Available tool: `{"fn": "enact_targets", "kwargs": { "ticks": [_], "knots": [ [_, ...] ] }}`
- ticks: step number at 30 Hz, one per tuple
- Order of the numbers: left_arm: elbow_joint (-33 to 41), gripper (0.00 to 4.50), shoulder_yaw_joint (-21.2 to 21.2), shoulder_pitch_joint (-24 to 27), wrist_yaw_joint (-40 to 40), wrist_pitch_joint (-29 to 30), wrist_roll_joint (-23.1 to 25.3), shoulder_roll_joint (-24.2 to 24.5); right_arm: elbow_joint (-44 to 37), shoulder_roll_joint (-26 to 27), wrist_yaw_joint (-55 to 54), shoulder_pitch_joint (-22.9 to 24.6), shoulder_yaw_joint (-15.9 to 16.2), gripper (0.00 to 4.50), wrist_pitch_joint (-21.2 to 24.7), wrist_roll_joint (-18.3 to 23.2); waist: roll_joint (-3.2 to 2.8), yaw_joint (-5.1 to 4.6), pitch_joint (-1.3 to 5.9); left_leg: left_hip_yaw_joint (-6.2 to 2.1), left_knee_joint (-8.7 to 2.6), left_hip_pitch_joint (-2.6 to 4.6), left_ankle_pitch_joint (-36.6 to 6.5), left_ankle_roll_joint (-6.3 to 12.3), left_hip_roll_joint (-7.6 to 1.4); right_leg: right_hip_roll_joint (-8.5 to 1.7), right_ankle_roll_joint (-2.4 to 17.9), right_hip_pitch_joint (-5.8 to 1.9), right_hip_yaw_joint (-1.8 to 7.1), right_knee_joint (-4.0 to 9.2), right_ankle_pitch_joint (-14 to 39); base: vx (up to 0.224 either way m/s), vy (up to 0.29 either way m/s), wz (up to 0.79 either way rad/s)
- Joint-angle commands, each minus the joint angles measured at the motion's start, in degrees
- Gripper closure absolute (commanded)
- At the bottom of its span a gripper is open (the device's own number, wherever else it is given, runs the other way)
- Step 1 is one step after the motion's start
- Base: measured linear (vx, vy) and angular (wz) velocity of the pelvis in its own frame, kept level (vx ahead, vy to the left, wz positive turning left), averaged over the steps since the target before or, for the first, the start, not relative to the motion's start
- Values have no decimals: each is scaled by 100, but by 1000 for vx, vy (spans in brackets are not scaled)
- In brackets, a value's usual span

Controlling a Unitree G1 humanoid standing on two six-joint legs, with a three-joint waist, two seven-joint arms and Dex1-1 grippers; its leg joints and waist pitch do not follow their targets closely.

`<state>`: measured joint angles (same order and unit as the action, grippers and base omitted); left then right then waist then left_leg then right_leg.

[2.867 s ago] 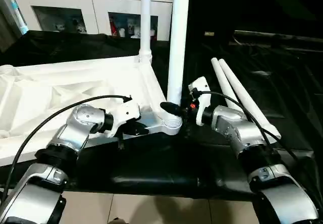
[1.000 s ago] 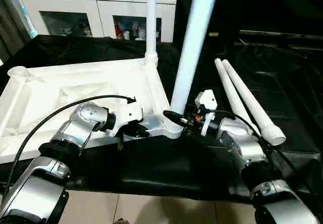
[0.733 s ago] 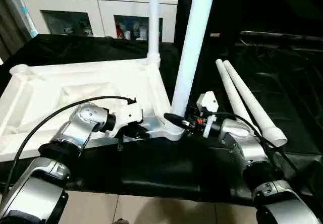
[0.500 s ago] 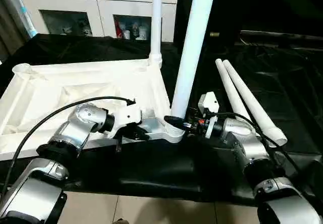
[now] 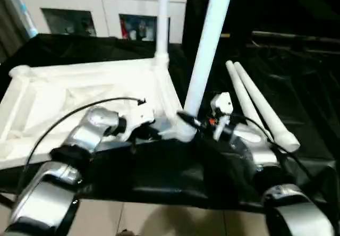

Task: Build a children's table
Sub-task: Rotate leg to tighten

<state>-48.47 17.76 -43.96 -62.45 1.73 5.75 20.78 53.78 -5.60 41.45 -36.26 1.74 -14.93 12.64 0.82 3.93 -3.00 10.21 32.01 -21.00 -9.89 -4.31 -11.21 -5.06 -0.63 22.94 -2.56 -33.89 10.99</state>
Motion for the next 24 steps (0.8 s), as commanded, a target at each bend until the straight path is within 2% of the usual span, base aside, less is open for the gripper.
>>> {"fn": "enact_targets", "kwargs": {
  "ticks": [1,2,3,5,7,9,11,12,15,20,24],
  "knots": [
    [-86,450,-62,-287,291,161,96,-108,860,7,-1012,229,-62,261,387,-370,-57,-32,209,-117,-502,92,-2643,-189,-190,-328,863,-83,197,558,2848,0,0,0],
    [-263,450,-64,-416,661,309,184,-242,1014,167,-1637,98,-81,261,439,-444,-107,-57,175,-99,-505,122,-2686,-220,-191,-300,918,-21,211,563,2728,0,0,0],
    [-431,450,-80,-530,1011,450,245,-366,1145,294,-2124,-22,-115,261,498,-472,-92,-91,169,-109,-500,136,-2771,-291,-175,-296,943,-17,202,552,2798,0,0,0],
    [-711,450,-152,-710,1662,705,295,-611,1352,545,-2813,-252,-260,261,636,-387,-84,-113,161,-115,-496,125,-2823,-277,-155,-306,872,-20,200,578,2995,0,0,0],
    [-876,450,-176,-813,2114,846,354,-786,1469,697,-3274,-424,-246,261,694,-463,-83,-107,138,-114,-488,135,-2869,-206,-143,-312,816,10,196,622,3162,0,0,0],
    [-972,450,-148,-897,2461,1026,454,-953,1554,886,-3605,-599,-270,261,718,-474,-85,-96,154,-126,-506,126,-2823,-155,-152,-316,772,-19,181,631,3040,0,0,0],
    [-992,450,-153,-928,2557,1101,466,-1019,1587,967,-3683,-661,-294,261,728,-454,-79,-94,157,-121,-528,99,-2741,-121,-159,-303,799,-46,173,621,2759,0,0,0],
    [-1018,450,-147,-964,2604,1147,482,-1066,1637,1023,-3759,-708,-314,261,730,-471,-64,-90,151,-106,-528,101,-2740,-100,-162,-296,822,-33,180,622,2652,0,0,0],
    [-1115,450,-154,-1043,2678,1184,502,-1136,1771,1107,-3926,-795,-383,261,722,-542,-60,-86,154,-101,-529,87,-2684,-95,-156,-304,862,-46,190,604,2535,0,0,0],
    [-1139,450,-156,-1058,2616,1181,489,-1119,1836,1142,-4008,-830,-419,261,711,-566,-53,-84,143,-96,-533,81,-2689,-78,-155,-309,844,-47,196,612,2555,0,0,0],
    [-1116,450,-139,-1040,2535,1160,480,-1089,1872,1148,-3881,-864,-398,261,721,-646,-65,-94,128,-112,-547,92,-2861,-105,-161,-314,774,-26,192,638,2784,0,0,0]
  ]
}}
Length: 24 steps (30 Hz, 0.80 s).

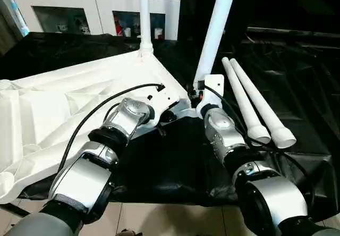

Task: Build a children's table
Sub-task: Rotate leg to tighten

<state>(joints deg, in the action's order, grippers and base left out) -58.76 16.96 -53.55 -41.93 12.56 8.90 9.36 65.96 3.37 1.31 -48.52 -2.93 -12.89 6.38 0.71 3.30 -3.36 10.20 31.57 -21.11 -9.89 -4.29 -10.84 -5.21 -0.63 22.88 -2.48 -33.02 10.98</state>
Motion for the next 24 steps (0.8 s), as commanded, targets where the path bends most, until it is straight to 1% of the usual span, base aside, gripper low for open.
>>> {"fn": "enact_targets", "kwargs": {
  "ticks": [1,3,4,5,6,7,8,9,10,11,12,13,14,15,16,17,18,19,20,21,22,23,24],
  "knots": [
    [-88,450,-58,-82,483,78,165,53,654,251,133,362,70,261,517,-19,-52,-32,161,-114,-504,106,-2891,-111,-197,-298,760,-16,183,553,2826,0,0,0],
    [-91,450,-54,-83,423,29,156,70,662,272,256,333,-3,261,507,-8,-50,-37,157,-123,-507,109,-2980,-113,-195,-306,705,-3,184,574,2995,0,0,0],
    [-99,450,-56,-88,401,11,152,73,661,282,309,321,-52,226,499,8,-51,-38,154,-129,-509,110,-3008,-115,-197,-309,679,3,183,580,3060,0,0,0],
    [-92,450,-57,-86,384,3,148,76,655,288,348,316,-75,205,491,27,-52,-39,149,-127,-510,114,-3035,-113,-196,-309,667,11,184,590,3100,0,0,0],
    [-69,450,-57,-80,334,-16,137,83,636,305,462,301,-141,191,468,85,-51,-39,155,-132,-509,116,-3064,-105,-198,-313,650,10,184,596,3140,0,0,0],
    [-38,450,-52,-68,294,-56,135,95,619,304,531,275,-157,188,452,104,-51,-41,152,-136,-513,109,-3064,-105,-201,-315,649,8,185,593,3144,0,0,0],
    [-38,450,-52,-68,294,-56,135,95,619,304,531,275,-157,181,452,104,-56,-48,161,-146,-515,92,-3046,-107,-203,-323,674,1,187,584,3120,0,0,0],
    [-15,450,-48,-60,266,-85,134,103,609,301,576,256,-163,169,442,116,-49,-62,165,-154,-530,53,-2957,-126,-205,-321,692,-33,176,564,3008,0,0,0],
    [-15,450,-48,-60,266,-85,134,103,609,301,576,256,-163,157,442,116,-45,-73,163,-149,-535,35,-2890,-127,-207,-314,718,-44,172,550,2897,0,0,0],
    [37,450,-45,-40,196,-114,121,120,595,293,630,223,-176,147,421,129,-57,-69,166,-142,-529,49,-2879,-125,-207,-316,742,-35,176,552,2869,0,0,0],
    [219,450,26,43,-26,-269,136,202,523,291,906,130,-313,141,375,302,-69,-72,162,-126,-515,97,-2950,-122,-213,-315,802,6,188,565,2845,0,0,0],
    [265,450,46,64,-82,-309,142,223,504,292,979,107,-351,134,364,349,-59,-77,157,-128,-513,97,-3007,-99,-218,-321,824,0,191,569,2856,0,0,0],
    [265,450,46,64,-82,-309,142,223,504,292,979,107,-351,124,364,349,-55,-85,164,-137,-516,65,-2944,-80,-219,-329,859,-30,187,550,2813,0,0,0],
    [390,450,105,130,-220,-357,165,297,416,258,1298,81,-407,114,297,437,-49,-86,182,-123,-516,49,-2748,-67,-232,-326,928,-48,194,527,2542,0,0,0],
    [510,450,143,195,-335,-406,171,362,323,217,1592,73,-436,104,244,498,-60,-91,179,-98,-509,42,-2614,-44,-236,-314,1030,-47,201,503,2286,0,0,0],
    [652,450,159,274,-471,-434,145,429,202,152,1949,84,-436,89,227,539,-56,-96,180,-98,-508,25,-2559,-23,-237,-319,1067,-72,198,488,2194,0,0,0],
    [809,450,172,362,-620,-462,112,500,68,79,2340,99,-432,89,214,579,-58,-103,206,-88,-499,2,-2352,24,-240,-321,1146,-122,194,454,1955,0,0,0],
    [809,450,172,362,-620,-462,112,500,68,79,2340,99,-432,72,214,579,-51,-106,232,-74,-475,-39,-2014,106,-239,-314,1241,-165,191,406,1538,0,0,0],
    [968,450,181,464,-786,-601,64,579,-110,-23,2728,152,-381,72,339,628,-59,-98,261,-38,-441,-13,-1731,207,-227,-296,1358,-164,182,383,1165,0,0,0],
    [1160,450,190,597,-1009,-834,-9,685,-387,-199,3198,246,-258,57,592,666,-49,-103,261,-26,-432,-5,-1669,260,-240,-295,1412,-161,182,372,1066,0,0,0],
    [1284,450,187,693,-1191,-966,-83,754,-585,-334,3529,325,-142,50,745,661,-47,-98,284,-11,-387,-22,-1425,388,-233,-281,1517,-193,175,328,758,0,0,0],
    [1442,450,185,831,-1425,-1111,-169,863,-951,-562,4080,482,64,40,980,669,-55,-90,327,-13,-358,-24,-1168,458,-236,-286,1598,-235,169,283,423,63,-21,1],
    [1502,450,184,891,-1523,-1152,-205,912,-1136,-675,4343,566,171,40,1080,670,-68,-73,352,15,-291,-18,-613,647,-229,-252,1754,-241,149,192,-413,63,-21,1]
  ]
}}
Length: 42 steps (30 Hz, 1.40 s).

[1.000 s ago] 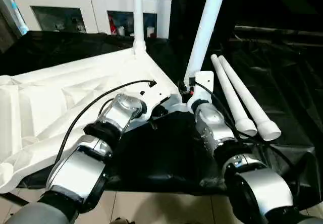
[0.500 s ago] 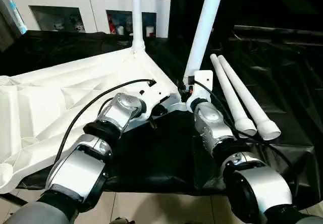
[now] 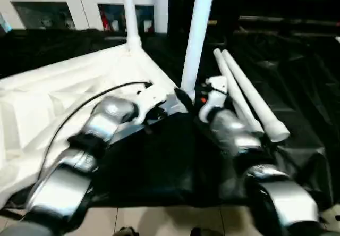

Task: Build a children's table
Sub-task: Rotate leg to tighten

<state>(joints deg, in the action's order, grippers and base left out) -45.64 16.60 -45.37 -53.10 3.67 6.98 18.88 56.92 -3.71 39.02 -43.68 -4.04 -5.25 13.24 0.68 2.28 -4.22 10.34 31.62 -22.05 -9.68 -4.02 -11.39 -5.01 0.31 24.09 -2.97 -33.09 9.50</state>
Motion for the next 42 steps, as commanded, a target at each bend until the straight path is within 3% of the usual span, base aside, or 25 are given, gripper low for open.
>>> {"fn": "enact_targets", "kwargs": {
  "ticks": [1,2,5,11,14,19,22,24,26,28,42],
  "knots": [
    [304,450,211,173,-641,-429,-126,22,-483,-138,873,204,428,40,405,-26,-73,29,436,8,-277,69,-441,700,-171,-267,1740,-362,189,167,-580,68,-17,-1],
    [410,450,195,256,-769,-465,-189,87,-749,-333,1211,338,573,40,489,-34,-102,60,444,24,-256,75,-275,770,-187,-266,1851,-367,169,131,-913,61,-6,-3],
    [579,450,188,395,-1052,-662,-299,205,-1118,-670,1755,537,782,40,571,-78,-66,141,481,80,-189,119,-60,851,-196,-226,1947,-373,157,55,-1461,20,-2,-1],
    [1149,450,62,764,-1893,-599,-794,472,-1862,-1415,2761,939,1187,40,662,-337,-25,233,446,95,-218,125,-509,693,-222,-257,1800,-379,167,110,-488,0,0,0],
    [1257,450,8,835,-2018,-559,-891,534,-2122,-1557,2886,1043,1291,40,798,-350,-31,261,415,98,-243,156,-907,455,-239,-271,1650,-340,196,171,290,0,0,0],
    [1206,450,-76,874,-2025,-649,-918,548,-2292,-1652,2961,1145,1378,40,849,-347,-7,274,402,92,-259,170,-1278,180,-220,-276,1367,-302,230,234,1137,0,0,0],
    [1236,450,-92,907,-2032,-629,-915,559,-2359,-1666,2970,1186,1408,40,863,-380,-2,276,420,91,-247,160,-1151,202,-209,-259,1351,-307,229,208,955,0,0,0],
    [1250,450,-105,930,-2030,-611,-864,564,-2452,-1676,2992,1249,1446,40,912,-415,5,276,452,91,-211,133,-860,313,-193,-250,1438,-331,216,144,486,0,0,0],
    [1243,450,-108,930,-2027,-615,-848,567,-2446,-1668,2971,1256,1464,40,909,-426,-1,277,457,91,-199,127,-781,362,-190,-248,1474,-334,211,129,352,0,0,0],
    [1234,450,-107,926,-2026,-627,-834,572,-2419,-1648,2944,1259,1472,67,898,-422,5,280,463,101,-183,134,-737,423,-185,-243,1522,-330,211,120,248,0,0,0],
    [1213,450,-124,944,-2050,-620,-828,594,-2445,-1536,2830,1400,1437,163,840,-400,-11,292,477,83,-159,130,-944,329,-186,-254,1506,-331,209,115,543,0,0,0]
  ]
}}
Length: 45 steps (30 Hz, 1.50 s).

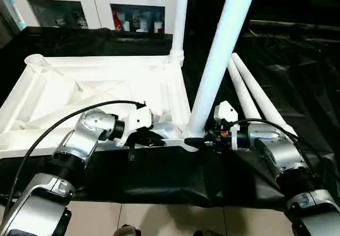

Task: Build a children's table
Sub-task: Rotate leg to tighten

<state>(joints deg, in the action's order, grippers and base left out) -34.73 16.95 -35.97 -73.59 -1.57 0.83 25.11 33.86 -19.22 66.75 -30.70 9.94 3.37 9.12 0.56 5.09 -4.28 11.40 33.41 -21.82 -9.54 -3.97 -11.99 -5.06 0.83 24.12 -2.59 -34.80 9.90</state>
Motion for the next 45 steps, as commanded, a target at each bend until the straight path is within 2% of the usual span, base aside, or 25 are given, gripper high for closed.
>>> {"fn": "enact_targets", "kwargs": {
  "ticks": [1,4,5,8,9,11,12,13,18,19,21,25,26,29,30,31,34,36,39,42,45],
  "knots": [
    [116,450,-163,3,21,-93,-210,-38,-130,27,35,107,29,166,-13,19,-1,13,482,-24,-338,109,-979,314,-126,-251,1449,-333,171,288,531,0,0,0],
    [-83,450,-204,-78,545,-106,-35,-178,186,261,-582,92,-146,168,68,-10,-2,-4,466,-31,-349,107,-1165,233,-122,-257,1382,-312,177,316,838,0,0,0],
    [-179,450,-214,-121,749,-109,39,-229,335,346,-842,61,-210,169,95,-38,1,-23,458,-41,-358,112,-1283,150,-117,-271,1332,-306,183,344,1065,0,0,0],
    [-586,450,-264,-312,1621,25,293,-487,898,722,-1865,-48,-441,170,46,-128,7,-62,427,-59,-390,154,-1624,-25,-99,-273,1152,-276,184,418,1743,0,0,0],
    [-789,450,-295,-433,2131,203,385,-700,1305,1026,-2791,-166,-643,170,-25,-161,-7,-82,418,-77,-412,164,-1758,-132,-101,-294,1014,-266,190,454,2083,0,0,0],
    [-882,450,-289,-499,2393,273,449,-815,1518,1187,-3321,-240,-757,171,-73,-166,8,-123,403,-93,-427,169,-1904,-219,-83,-283,925,-254,180,475,2322,0,0,0],
    [-955,450,-283,-558,2626,364,501,-924,1687,1329,-3714,-304,-832,171,-107,-165,-18,-131,412,-106,-427,186,-1956,-229,-84,-302,882,-246,179,492,2409,0,0,0],
    [-1073,450,-294,-666,3008,505,549,-1123,1904,1573,-4239,-402,-933,171,-175,-163,-6,-152,412,-101,-426,184,-1973,-216,-82,-290,874,-240,181,505,2400,0,0,0],
    [-1255,450,-296,-907,3542,635,635,-1575,2238,2125,-4604,-637,-871,171,-339,-275,-11,-166,413,-97,-419,178,-2008,-104,-66,-274,891,-237,174,526,2282,0,0,0],
    [-1256,450,-294,-911,3534,629,634,-1587,2243,2137,-4584,-643,-866,136,-358,-279,-17,-168,410,-97,-423,168,-2010,-85,-68,-273,895,-237,177,525,2237,0,0,0],
    [-1272,450,-271,-936,3457,539,628,-1630,2296,2223,-4354,-711,-885,101,-534,-240,-15,-165,413,-92,-422,169,-2047,-38,-67,-276,935,-239,177,525,2147,0,0,0],
    [-1263,450,-237,-897,3292,372,634,-1536,2377,2190,-4269,-819,-883,92,-759,-276,-34,-172,414,-103,-433,159,-2073,-15,-70,-274,969,-254,168,513,2088,0,0,0],
    [-1197,450,-187,-814,3045,230,624,-1407,2334,2083,-4164,-850,-848,62,-920,-334,-27,-174,412,-103,-436,157,-2088,-7,-70,-270,966,-254,168,516,2099,0,0,0],
    [-943,450,-84,-559,2256,-93,526,-1079,1959,1721,-3478,-755,-778,62,-982,-302,-19,-179,436,-111,-433,99,-1905,62,-73,-285,999,-311,167,479,1863,0,0,0],
    [-891,450,-78,-514,2106,-167,492,-1019,1861,1655,-3317,-720,-762,62,-960,-289,12,-181,435,-103,-429,102,-1817,137,-86,-271,1031,-306,168,460,1742,0,0,0],
    [-891,450,-78,-514,2106,-167,492,-1019,1861,1655,-3317,-720,-762,62,-960,-289,3,-178,437,-93,-419,100,-1758,163,-83,-274,1055,-300,175,455,1656,0,0,0],
    [-714,450,-75,-352,1404,-258,351,-612,1202,1017,-2088,-402,-458,62,-766,-257,2,-139,464,-65,-388,103,-1321,273,-91,-249,1221,-328,175,385,1015,0,0,0],
    [-642,450,-69,-289,1110,-359,266,-477,981,792,-1677,-290,-383,62,-704,-215,-6,-104,468,-38,-361,86,-1058,406,-100,-220,1394,-345,164,307,433,0,0,0],
    [-494,450,-111,-201,767,-347,90,-375,712,550,-1231,-174,-317,62,-600,-155,0,-86,481,-31,-344,95,-976,455,-109,-227,1533,-360,157,269,190,0,0,0],
    [-238,450,-112,-62,282,-256,-102,-201,476,283,-824,-101,-280,62,-504,-135,0,-61,464,-16,-346,107,-1067,472,-122,-247,1542,-343,167,290,372,0,0,0],
    [-159,450,-112,-7,121,-239,-128,-131,375,191,-707,-83,-255,62,-443,-105,-5,-40,437,-13,-366,125,-1278,350,-126,-248,1465,-311,176,336,805,0,0,0]
  ]
}}
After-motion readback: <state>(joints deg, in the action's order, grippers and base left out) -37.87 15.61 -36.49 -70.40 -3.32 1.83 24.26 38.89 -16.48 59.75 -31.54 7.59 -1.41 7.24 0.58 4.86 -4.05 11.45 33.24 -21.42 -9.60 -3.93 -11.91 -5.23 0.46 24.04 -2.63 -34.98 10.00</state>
